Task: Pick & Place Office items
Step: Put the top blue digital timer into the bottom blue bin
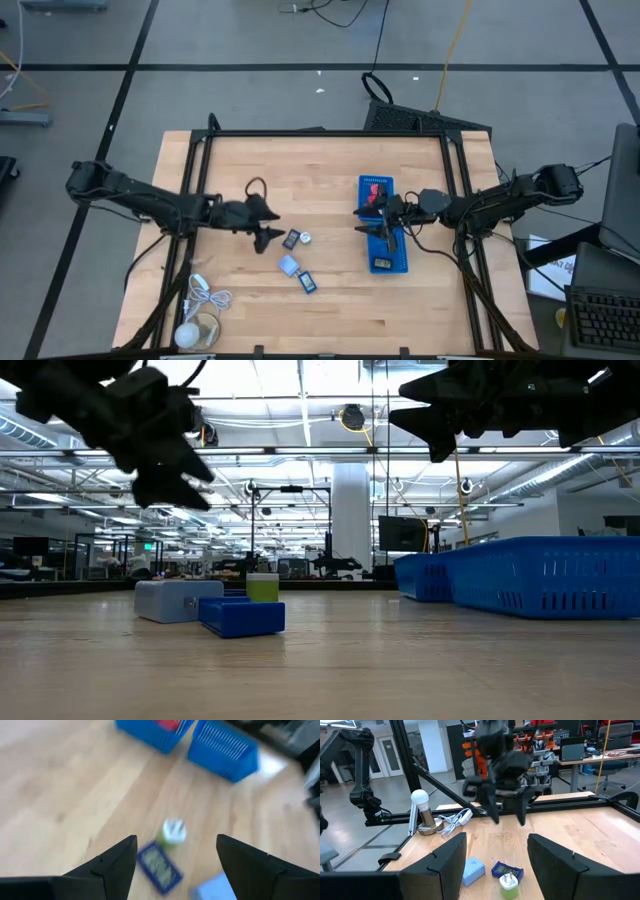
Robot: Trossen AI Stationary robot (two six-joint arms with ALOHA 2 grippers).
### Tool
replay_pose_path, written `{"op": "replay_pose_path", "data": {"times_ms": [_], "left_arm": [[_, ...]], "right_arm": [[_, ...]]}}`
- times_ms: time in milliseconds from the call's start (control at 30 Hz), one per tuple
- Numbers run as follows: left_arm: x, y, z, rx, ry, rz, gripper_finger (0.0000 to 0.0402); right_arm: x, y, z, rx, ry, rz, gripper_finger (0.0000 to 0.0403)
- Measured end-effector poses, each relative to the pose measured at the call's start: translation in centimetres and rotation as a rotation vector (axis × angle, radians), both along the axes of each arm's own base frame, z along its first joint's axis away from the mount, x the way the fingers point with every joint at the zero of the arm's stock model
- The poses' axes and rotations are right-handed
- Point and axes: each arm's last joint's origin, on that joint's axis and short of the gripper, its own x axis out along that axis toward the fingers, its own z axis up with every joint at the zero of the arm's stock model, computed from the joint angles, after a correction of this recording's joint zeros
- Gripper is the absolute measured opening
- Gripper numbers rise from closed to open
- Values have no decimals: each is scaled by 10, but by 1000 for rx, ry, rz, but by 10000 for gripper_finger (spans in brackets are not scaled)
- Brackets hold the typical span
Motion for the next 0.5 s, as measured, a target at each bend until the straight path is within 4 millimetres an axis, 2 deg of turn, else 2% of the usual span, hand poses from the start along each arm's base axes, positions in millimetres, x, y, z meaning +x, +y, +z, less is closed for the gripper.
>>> {"op": "replay_pose_path", "data": {"times_ms": [200,500], "left_arm": [[8,-17,-16,-37,103,58,261],[35,-25,-50,11,273,84,259]], "right_arm": [[0,-3,0,-4,1,-118,199],[0,-4,0,-5,1,-122,198]]}}
